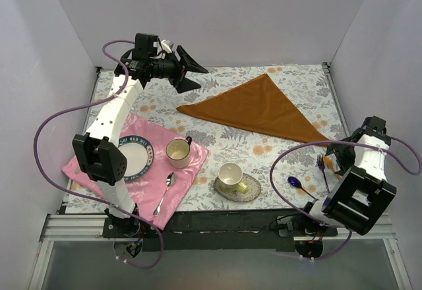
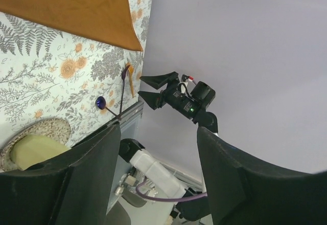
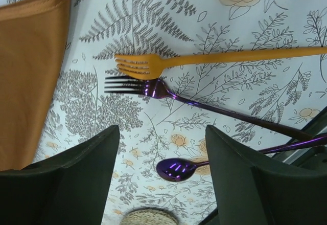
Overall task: Fold the napkin, place the utensils inside, and roll it up
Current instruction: Grab a utensil with the right arm
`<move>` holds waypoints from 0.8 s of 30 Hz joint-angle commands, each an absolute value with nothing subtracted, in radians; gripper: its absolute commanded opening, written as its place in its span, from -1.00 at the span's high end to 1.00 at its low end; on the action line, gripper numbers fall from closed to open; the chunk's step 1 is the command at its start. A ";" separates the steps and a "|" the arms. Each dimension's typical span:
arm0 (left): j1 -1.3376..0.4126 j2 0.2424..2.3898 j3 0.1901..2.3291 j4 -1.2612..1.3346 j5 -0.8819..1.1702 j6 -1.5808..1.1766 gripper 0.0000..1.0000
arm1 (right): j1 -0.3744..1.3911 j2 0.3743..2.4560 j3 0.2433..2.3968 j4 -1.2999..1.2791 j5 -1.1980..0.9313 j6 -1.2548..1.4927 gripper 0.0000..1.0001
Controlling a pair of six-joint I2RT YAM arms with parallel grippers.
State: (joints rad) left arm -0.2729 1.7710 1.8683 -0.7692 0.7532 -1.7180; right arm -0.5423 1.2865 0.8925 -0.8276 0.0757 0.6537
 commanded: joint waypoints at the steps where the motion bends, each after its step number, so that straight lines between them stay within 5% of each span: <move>1: -0.265 1.793 1.976 -0.866 0.811 -1.663 -0.21 | -0.615 1.328 0.881 -0.761 0.040 0.781 -0.49; 9: -0.249 1.828 2.037 -0.902 0.816 -1.640 -0.21 | -0.689 1.356 0.854 -0.689 0.065 0.891 -0.45; 18: -0.221 1.856 2.060 -0.928 0.815 -1.637 -0.19 | -0.710 1.402 0.830 -0.660 0.077 1.017 0.02; 24: -0.215 1.867 2.071 -0.939 0.808 -1.629 -0.19 | -0.709 1.430 0.807 -0.650 0.098 1.020 -0.03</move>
